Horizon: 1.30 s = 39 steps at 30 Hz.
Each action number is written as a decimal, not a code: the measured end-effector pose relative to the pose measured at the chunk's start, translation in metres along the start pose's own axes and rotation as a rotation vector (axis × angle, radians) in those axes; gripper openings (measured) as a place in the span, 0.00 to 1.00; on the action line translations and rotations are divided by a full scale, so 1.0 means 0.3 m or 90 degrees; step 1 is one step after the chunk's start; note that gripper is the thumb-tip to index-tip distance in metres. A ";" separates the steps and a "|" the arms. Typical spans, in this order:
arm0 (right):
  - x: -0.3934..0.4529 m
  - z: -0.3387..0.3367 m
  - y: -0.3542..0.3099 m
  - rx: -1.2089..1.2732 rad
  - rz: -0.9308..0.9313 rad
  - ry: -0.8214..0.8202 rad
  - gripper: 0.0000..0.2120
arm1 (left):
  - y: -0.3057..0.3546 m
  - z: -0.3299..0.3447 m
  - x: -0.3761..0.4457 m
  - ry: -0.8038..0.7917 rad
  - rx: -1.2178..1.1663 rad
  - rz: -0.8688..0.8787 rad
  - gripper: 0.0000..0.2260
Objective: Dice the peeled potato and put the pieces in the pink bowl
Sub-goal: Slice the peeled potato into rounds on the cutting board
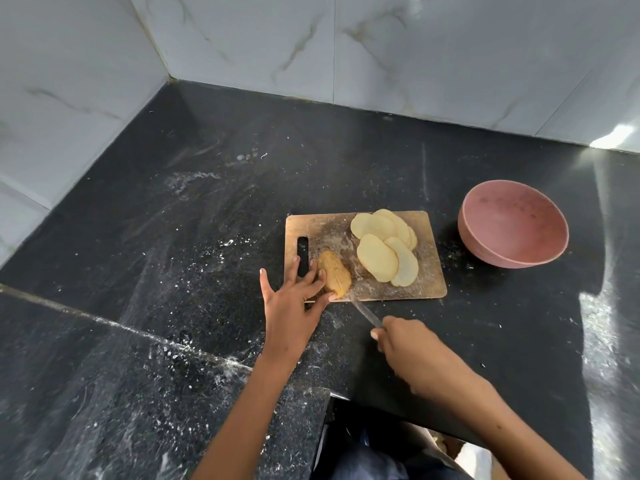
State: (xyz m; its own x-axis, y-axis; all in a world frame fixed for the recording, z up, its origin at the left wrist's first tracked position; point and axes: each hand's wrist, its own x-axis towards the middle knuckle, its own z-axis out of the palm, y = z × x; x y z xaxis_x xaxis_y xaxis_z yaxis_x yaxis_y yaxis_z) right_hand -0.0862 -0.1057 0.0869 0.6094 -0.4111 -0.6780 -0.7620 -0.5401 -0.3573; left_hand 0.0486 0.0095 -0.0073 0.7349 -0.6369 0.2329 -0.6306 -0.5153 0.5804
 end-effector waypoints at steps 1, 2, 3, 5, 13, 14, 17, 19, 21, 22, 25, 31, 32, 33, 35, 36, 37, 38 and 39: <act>-0.008 -0.012 0.003 0.030 -0.012 0.025 0.12 | -0.003 -0.001 0.000 0.000 0.001 0.003 0.15; -0.010 -0.019 0.001 0.048 -0.031 0.063 0.12 | -0.006 -0.001 0.000 0.001 0.004 0.003 0.14; -0.005 -0.022 -0.007 0.054 -0.054 0.106 0.11 | -0.009 0.000 0.001 0.001 0.009 0.001 0.14; 0.027 -0.018 -0.037 0.042 -0.090 0.171 0.10 | -0.009 0.001 0.001 -0.001 0.017 0.000 0.14; 0.136 0.040 -0.132 0.004 -0.093 0.203 0.04 | -0.009 -0.002 0.007 0.000 0.022 0.013 0.13; 0.134 0.042 -0.137 0.003 -0.089 0.206 0.05 | -0.008 -0.002 0.007 -0.001 0.023 0.013 0.13; 0.134 0.044 -0.143 0.004 -0.090 0.207 0.07 | -0.004 -0.003 0.006 -0.006 0.021 0.004 0.13; 0.135 0.045 -0.148 0.015 -0.090 0.200 0.06 | -0.001 -0.004 0.006 -0.011 0.023 0.001 0.13; 0.135 0.044 -0.156 0.026 -0.080 0.186 0.05 | 0.000 -0.004 0.006 -0.012 0.026 -0.002 0.13; 0.135 0.042 -0.162 0.028 -0.072 0.181 0.04 | 0.000 -0.004 0.006 -0.014 0.027 -0.003 0.13; 0.138 0.044 -0.182 0.018 -0.048 0.170 0.07 | -0.001 -0.005 0.007 -0.014 0.030 -0.002 0.13; 0.173 0.059 -0.215 0.001 -0.005 0.174 0.11 | 0.006 -0.012 0.013 -0.006 0.042 -0.002 0.12; 0.174 0.062 -0.214 -0.004 -0.007 0.175 0.11 | 0.008 -0.012 0.013 -0.005 0.044 -0.009 0.12; 0.168 0.067 -0.209 -0.008 -0.010 0.175 0.11 | 0.011 -0.011 0.011 -0.007 0.048 -0.014 0.12; 0.146 0.082 -0.193 -0.019 -0.007 0.170 0.10 | 0.017 -0.011 0.008 -0.013 0.058 -0.016 0.12; 0.135 0.090 -0.187 -0.026 -0.006 0.168 0.09 | 0.019 -0.011 0.009 -0.013 0.059 -0.017 0.13; 0.130 0.095 -0.183 -0.032 -0.004 0.165 0.09 | 0.020 -0.010 0.010 -0.014 0.056 -0.019 0.13; 0.134 0.094 -0.184 -0.030 0.000 0.165 0.09 | 0.020 -0.010 0.011 -0.014 0.051 -0.020 0.13; 0.146 0.089 -0.193 -0.024 0.004 0.165 0.10 | 0.018 -0.009 0.012 -0.014 0.046 -0.019 0.13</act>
State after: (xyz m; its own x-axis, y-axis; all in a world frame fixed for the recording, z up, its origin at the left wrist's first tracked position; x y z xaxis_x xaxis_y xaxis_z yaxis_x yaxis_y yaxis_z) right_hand -0.0214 -0.0729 0.0608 0.6448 -0.5860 -0.4906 -0.7596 -0.5628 -0.3261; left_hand 0.0484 0.0060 -0.0011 0.7488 -0.6324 0.1985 -0.6251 -0.5743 0.5286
